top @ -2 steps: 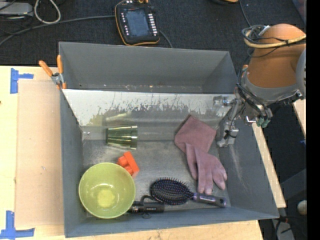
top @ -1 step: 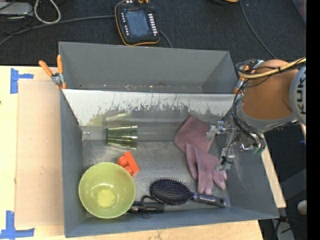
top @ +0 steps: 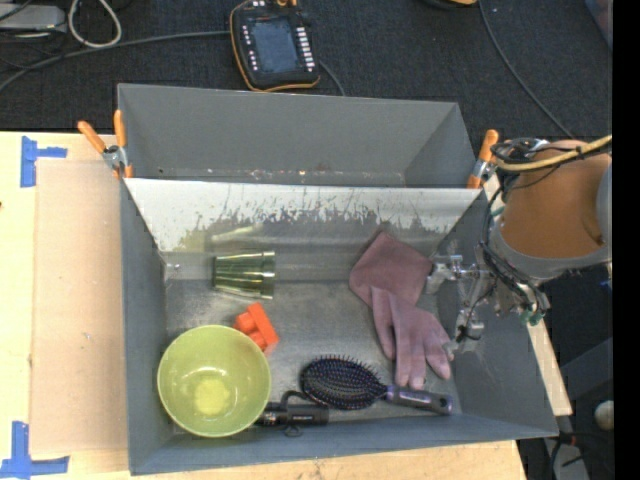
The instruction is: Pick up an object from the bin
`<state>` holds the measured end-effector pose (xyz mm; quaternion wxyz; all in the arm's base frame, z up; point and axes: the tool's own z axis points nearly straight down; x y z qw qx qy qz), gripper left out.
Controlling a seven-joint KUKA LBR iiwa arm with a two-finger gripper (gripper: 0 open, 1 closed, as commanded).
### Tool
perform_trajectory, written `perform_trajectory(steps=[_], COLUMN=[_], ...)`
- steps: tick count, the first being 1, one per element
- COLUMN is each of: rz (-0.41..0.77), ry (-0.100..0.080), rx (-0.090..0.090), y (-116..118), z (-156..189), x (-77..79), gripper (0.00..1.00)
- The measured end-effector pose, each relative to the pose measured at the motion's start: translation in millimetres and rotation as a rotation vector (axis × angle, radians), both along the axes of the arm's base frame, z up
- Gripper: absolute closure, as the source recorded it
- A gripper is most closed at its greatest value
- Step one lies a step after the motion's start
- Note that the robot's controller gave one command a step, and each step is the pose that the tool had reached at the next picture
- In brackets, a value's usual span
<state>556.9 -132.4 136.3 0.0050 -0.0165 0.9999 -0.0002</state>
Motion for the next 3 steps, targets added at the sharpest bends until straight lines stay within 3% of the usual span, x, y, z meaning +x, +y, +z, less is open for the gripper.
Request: perform_trajectory(steps=[1, 2, 3], rz=[0.032, 0.368, 0.06], ry=[0.013, -0.006, 0.005], rx=[0.003, 0.0, 0.001], y=[-4, -17, -11], z=[-35, -67, -66], x=[-68.7, -49.6, -76.7], gripper=[0.0, 0.0, 1.0])
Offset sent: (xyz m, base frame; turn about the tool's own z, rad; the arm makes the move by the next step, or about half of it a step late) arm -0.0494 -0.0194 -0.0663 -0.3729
